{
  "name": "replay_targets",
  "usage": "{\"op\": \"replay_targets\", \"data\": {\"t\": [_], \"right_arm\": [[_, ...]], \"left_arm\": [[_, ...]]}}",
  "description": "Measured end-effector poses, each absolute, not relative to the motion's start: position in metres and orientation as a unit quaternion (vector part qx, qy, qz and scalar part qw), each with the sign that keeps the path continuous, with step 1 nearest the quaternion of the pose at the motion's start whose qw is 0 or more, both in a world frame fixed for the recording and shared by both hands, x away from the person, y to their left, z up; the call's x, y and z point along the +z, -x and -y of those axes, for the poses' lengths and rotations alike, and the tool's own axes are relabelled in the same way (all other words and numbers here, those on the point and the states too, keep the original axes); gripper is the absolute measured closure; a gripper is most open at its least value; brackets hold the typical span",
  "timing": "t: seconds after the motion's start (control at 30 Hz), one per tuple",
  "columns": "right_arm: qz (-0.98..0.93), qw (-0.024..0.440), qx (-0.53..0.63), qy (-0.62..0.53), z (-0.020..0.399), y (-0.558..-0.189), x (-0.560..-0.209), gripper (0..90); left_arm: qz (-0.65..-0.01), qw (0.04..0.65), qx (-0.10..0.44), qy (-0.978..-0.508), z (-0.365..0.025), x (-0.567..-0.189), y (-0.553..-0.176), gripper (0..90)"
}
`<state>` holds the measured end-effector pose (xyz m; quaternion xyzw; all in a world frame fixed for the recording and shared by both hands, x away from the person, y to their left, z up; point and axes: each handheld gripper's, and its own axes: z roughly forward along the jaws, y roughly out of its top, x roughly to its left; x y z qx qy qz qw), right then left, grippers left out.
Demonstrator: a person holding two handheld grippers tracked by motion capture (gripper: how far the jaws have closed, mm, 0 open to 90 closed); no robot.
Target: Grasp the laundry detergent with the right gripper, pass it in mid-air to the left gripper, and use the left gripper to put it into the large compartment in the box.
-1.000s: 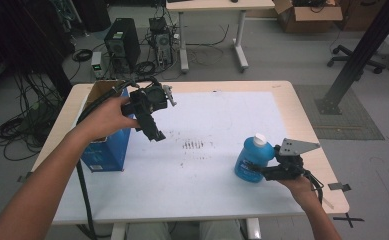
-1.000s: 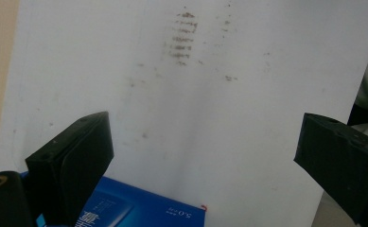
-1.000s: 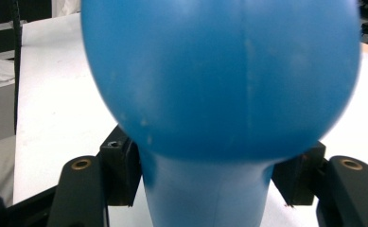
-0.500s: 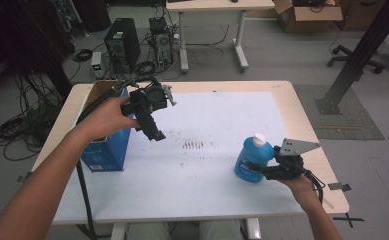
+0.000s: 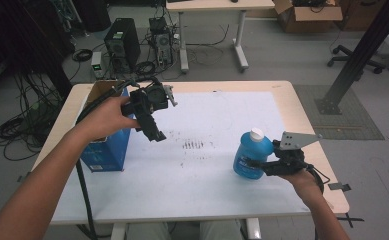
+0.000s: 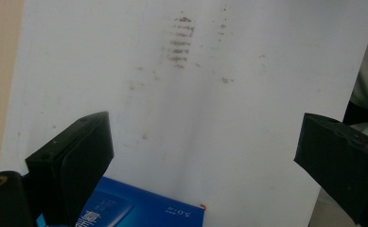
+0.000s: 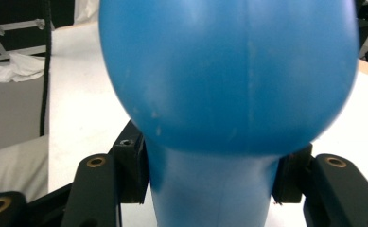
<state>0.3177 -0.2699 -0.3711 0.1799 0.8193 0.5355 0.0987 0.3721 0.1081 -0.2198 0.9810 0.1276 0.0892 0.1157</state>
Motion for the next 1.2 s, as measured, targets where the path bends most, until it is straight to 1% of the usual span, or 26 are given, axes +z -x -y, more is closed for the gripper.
{"op": "replay_targets", "data": {"t": [0.43, 0.5, 0.8, 0.9, 1.2], "right_arm": [[-0.829, 0.08, 0.534, -0.148, 0.258, -0.317, -0.347, 43.1], [-0.837, 0.063, 0.528, -0.131, 0.251, -0.32, -0.341, 43.1], [-0.853, 0.037, 0.515, -0.078, 0.221, -0.329, -0.321, 43.1], [-0.854, 0.031, 0.515, -0.068, 0.214, -0.332, -0.319, 43.1], [-0.858, 0.002, 0.513, -0.032, 0.188, -0.342, -0.314, 43.1]], "left_arm": [[-0.116, 0.117, 0.096, -0.982, -0.102, -0.206, -0.36, 5.6], [-0.112, 0.117, 0.097, -0.982, -0.099, -0.202, -0.357, 5.6], [-0.09, 0.112, 0.092, -0.985, -0.087, -0.189, -0.344, 5.6], [-0.087, 0.117, 0.09, -0.985, -0.086, -0.185, -0.341, 5.6], [-0.073, 0.101, 0.081, -0.989, -0.081, -0.175, -0.332, 5.8]]}}
